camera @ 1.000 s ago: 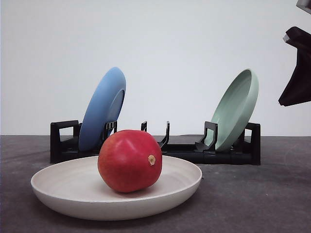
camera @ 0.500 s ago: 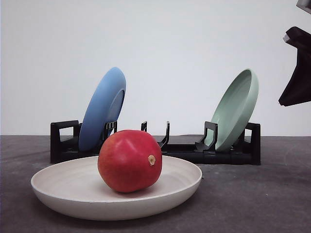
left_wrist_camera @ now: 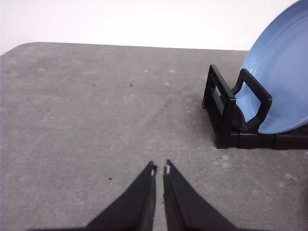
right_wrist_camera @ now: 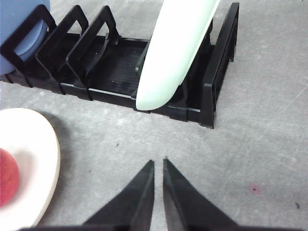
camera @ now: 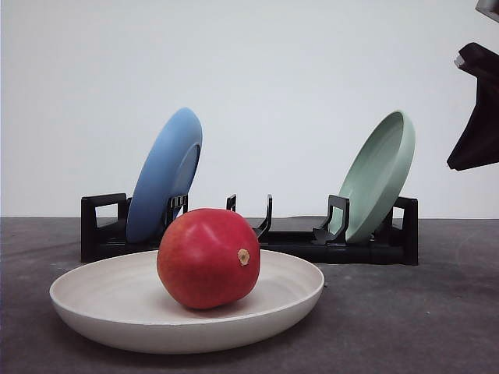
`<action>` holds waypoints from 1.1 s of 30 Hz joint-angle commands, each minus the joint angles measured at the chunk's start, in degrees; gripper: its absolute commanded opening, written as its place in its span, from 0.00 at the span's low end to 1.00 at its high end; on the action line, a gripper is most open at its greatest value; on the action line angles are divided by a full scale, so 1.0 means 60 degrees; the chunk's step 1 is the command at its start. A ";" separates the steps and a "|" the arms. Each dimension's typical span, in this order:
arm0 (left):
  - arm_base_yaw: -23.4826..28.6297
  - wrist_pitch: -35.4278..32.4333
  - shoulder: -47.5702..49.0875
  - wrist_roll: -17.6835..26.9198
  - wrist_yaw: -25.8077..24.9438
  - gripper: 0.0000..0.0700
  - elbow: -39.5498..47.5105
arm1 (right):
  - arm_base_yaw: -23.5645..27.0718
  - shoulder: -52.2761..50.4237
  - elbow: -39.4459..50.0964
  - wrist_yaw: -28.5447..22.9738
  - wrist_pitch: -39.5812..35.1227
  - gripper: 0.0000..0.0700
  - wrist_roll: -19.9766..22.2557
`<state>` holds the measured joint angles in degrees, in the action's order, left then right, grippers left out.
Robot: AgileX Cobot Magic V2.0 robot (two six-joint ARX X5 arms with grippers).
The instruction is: Place pomegranate in white plate
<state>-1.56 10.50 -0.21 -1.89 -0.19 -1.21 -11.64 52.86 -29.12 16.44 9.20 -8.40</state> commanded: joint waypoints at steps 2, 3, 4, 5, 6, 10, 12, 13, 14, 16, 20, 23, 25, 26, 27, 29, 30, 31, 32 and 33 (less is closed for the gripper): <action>0.0000 0.0043 0.0007 0.0142 -0.0047 0.01 0.0087 | -0.0042 -0.0325 -0.0023 -0.0060 0.0029 0.04 0.0429; 0.0000 0.0043 0.0007 0.0142 -0.0047 0.01 0.0087 | -0.0036 -0.0512 -0.0004 -0.0110 0.0057 0.04 0.1132; 0.0000 0.0043 0.0007 0.0142 -0.0047 0.01 0.0087 | -0.0036 -0.0726 0.0037 -0.0194 0.0081 0.04 0.1589; 0.0000 0.0043 0.0007 0.0142 -0.0047 0.01 0.0087 | -0.0033 -0.0988 0.0134 -0.0342 0.0043 0.04 0.1828; 0.0000 0.0043 0.0007 0.0142 -0.0047 0.01 0.0087 | -0.0015 -0.1305 0.0285 -0.0600 0.0017 0.04 0.2086; 0.0000 0.0043 0.0007 0.0142 -0.0047 0.01 0.0087 | 0.0206 -0.2876 0.1224 -0.1666 -0.0033 0.04 0.2537; 0.0000 0.0043 0.0007 0.0142 -0.0044 0.01 0.0087 | 0.0407 -0.3741 0.1852 -0.2053 -0.0033 0.04 0.2488; 0.0000 0.0043 0.0007 0.0142 -0.0044 0.01 0.0087 | 0.0516 -0.4165 0.2156 -0.2197 -0.0032 0.04 0.2453; 0.0000 0.0043 0.0007 0.0142 -0.0044 0.01 0.0087 | 0.0639 -0.4607 0.2476 -0.2306 -0.0043 0.04 0.2391; 0.0000 0.0043 0.0007 0.0142 -0.0047 0.01 0.0087 | 0.0875 -0.5354 0.3016 -0.2323 -0.0060 0.04 0.2254; 0.0000 0.0043 0.0007 0.0142 -0.0047 0.01 0.0087 | 0.1345 -0.6653 0.3931 -0.2334 -0.0287 0.04 0.1787; 0.0000 0.0043 0.0007 0.0142 -0.0047 0.01 0.0087 | 0.1652 -0.7530 0.4550 -0.2411 -0.0721 0.04 0.1593; 0.0000 0.0043 0.0007 0.0142 -0.0047 0.01 0.0087 | 0.1797 -0.8053 0.4750 -0.2537 -0.0637 0.04 0.1494; 0.0000 0.0043 0.0007 0.0142 -0.0047 0.01 0.0087 | 0.1847 -0.8273 0.4750 -0.2613 -0.0547 0.04 0.1500; 0.0000 0.0043 0.0007 0.0142 -0.0047 0.01 0.0087 | 0.1883 -0.8460 0.4750 -0.2695 -0.0472 0.04 0.1500; 0.0000 0.0040 0.0007 0.0142 -0.0047 0.01 0.0087 | 0.1944 -0.8729 0.4750 -0.2762 -0.0477 0.04 0.1500; 0.0000 0.0043 0.0007 0.0142 -0.0044 0.01 0.0087 | 0.1975 -0.8797 0.4750 -0.2756 -0.0529 0.04 0.1500; 0.0000 0.0043 0.0007 0.0142 -0.0047 0.01 0.0087 | 0.1990 -0.8776 0.4750 -0.2756 -0.0558 0.04 0.1500; 0.0000 0.0043 0.0007 0.0142 -0.0047 0.01 0.0087 | 0.1989 -0.8776 0.4750 -0.2752 -0.0546 0.04 0.1499; 0.0000 0.0040 0.0007 0.0142 -0.0044 0.01 0.0087 | 0.1986 -0.8776 0.4750 -0.2749 -0.0516 0.04 0.1496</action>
<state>-1.56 10.50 -0.21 -1.87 -0.19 -1.21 0.12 0.14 -0.84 0.01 6.54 1.32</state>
